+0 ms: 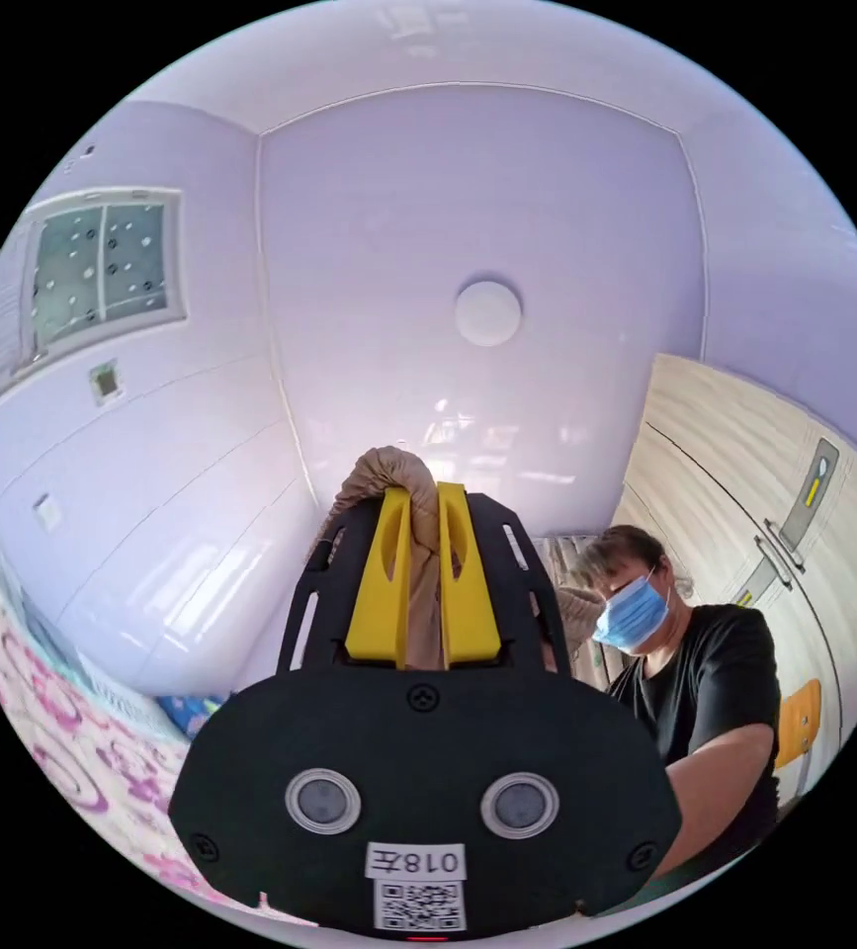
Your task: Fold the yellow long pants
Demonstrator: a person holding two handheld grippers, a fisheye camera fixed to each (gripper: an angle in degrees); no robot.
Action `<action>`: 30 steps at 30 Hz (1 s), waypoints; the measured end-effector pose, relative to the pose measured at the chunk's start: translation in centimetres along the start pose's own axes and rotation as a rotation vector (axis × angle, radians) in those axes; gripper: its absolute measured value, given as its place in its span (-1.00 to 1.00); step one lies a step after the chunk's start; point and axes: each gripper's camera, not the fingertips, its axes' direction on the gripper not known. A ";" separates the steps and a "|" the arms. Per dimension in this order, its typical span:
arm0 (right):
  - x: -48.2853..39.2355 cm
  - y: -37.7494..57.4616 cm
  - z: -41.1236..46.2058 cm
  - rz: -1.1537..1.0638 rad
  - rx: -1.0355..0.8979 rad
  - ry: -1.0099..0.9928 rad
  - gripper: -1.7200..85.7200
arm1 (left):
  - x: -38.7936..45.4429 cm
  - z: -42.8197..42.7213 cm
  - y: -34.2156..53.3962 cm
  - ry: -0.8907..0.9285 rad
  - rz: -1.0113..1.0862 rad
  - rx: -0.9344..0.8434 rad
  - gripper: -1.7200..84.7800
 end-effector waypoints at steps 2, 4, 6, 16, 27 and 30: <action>0.5 7.0 -0.6 0.090 -0.088 0.087 -0.95 | -2.3 -2.6 0.7 -0.097 -0.077 -0.069 -0.85; 2.1 13.7 0.5 0.220 -0.155 0.115 -0.95 | -3.1 -5.4 0.5 -0.257 -0.164 -0.193 -0.81; 4.5 20.6 2.6 0.375 -0.288 0.173 -0.95 | -2.2 -9.4 -0.2 -0.549 -0.347 -0.335 -0.63; 6.3 27.8 4.4 0.755 -0.615 0.079 -0.96 | 20.0 -11.3 -10.1 -0.882 -0.056 -0.120 -0.65; 2.0 24.1 0.9 0.646 -0.436 0.043 -0.97 | 8.1 25.9 -2.0 -1.067 0.033 -1.091 -0.68; 1.4 23.5 -0.6 0.619 -0.383 0.057 -0.97 | 3.8 33.5 1.2 -1.148 0.233 -1.513 -0.65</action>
